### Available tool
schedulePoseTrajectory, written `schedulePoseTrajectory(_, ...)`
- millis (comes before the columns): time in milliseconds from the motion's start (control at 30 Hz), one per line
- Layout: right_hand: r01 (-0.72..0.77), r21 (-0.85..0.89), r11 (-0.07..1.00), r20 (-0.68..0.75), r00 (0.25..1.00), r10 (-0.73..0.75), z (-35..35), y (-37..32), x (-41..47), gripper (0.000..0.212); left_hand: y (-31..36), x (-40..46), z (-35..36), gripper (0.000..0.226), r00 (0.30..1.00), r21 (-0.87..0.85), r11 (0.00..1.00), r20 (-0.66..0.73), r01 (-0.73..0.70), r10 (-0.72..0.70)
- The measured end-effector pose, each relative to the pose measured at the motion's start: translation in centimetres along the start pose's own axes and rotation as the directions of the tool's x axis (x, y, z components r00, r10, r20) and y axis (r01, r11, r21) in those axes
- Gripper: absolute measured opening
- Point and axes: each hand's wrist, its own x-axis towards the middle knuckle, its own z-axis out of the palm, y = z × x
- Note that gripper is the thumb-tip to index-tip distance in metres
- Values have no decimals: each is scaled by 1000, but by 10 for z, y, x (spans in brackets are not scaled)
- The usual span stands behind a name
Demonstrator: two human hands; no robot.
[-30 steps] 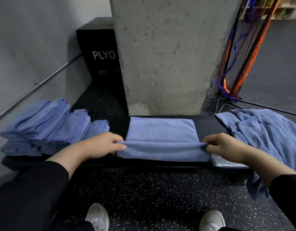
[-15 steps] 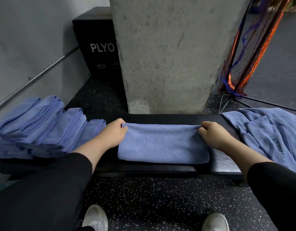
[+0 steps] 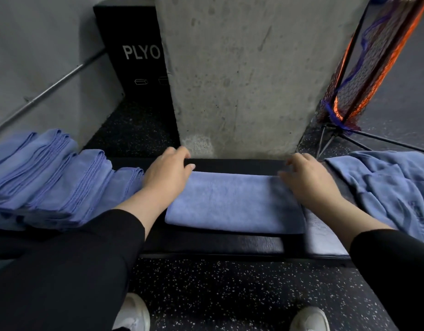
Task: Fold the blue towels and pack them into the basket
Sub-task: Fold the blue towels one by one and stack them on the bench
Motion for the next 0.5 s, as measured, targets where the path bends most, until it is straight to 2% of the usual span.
schedulePoseTrajectory(33, 110, 9, 994, 4, 994, -110, 1, -7, -2, 24, 5, -3, -2, 17, 996, -17, 997, 45, -72, 73)
schedulePoseTrajectory(100, 299, 43, 953, 108, 947, -302, 4, -22, -7, 25, 13, -12, 0, 17, 956, -25, 977, 207, -210, 210)
schedulePoseTrajectory(167, 377, 54, 925, 271, 886, -377, 11, -32, -14, 31, 20, -25, 6, 23, 883, 8, 947, 364, -321, 296)
schedulePoseTrajectory(233, 381, 46, 923, 362, 855, -371, 19, -34, -17, 29, 21, -36, 12, 33, 840, 90, 912, 433, -401, 326)
schedulePoseTrajectory(367, 325, -46, 944, 354, 889, -289, 17, -33, -20, 32, 19, -48, 9, 37, 861, 153, 883, 343, -444, 374)
schedulePoseTrajectory(400, 312, -80, 947, 352, 897, -266, 15, -34, -20, 32, 20, -52, 7, 36, 844, 137, 865, 336, -482, 417)
schedulePoseTrajectory(500, 266, -136, 954, 347, 915, -206, 11, -34, -23, 30, 18, -67, 11, 36, 732, 110, 762, 393, -638, 557)
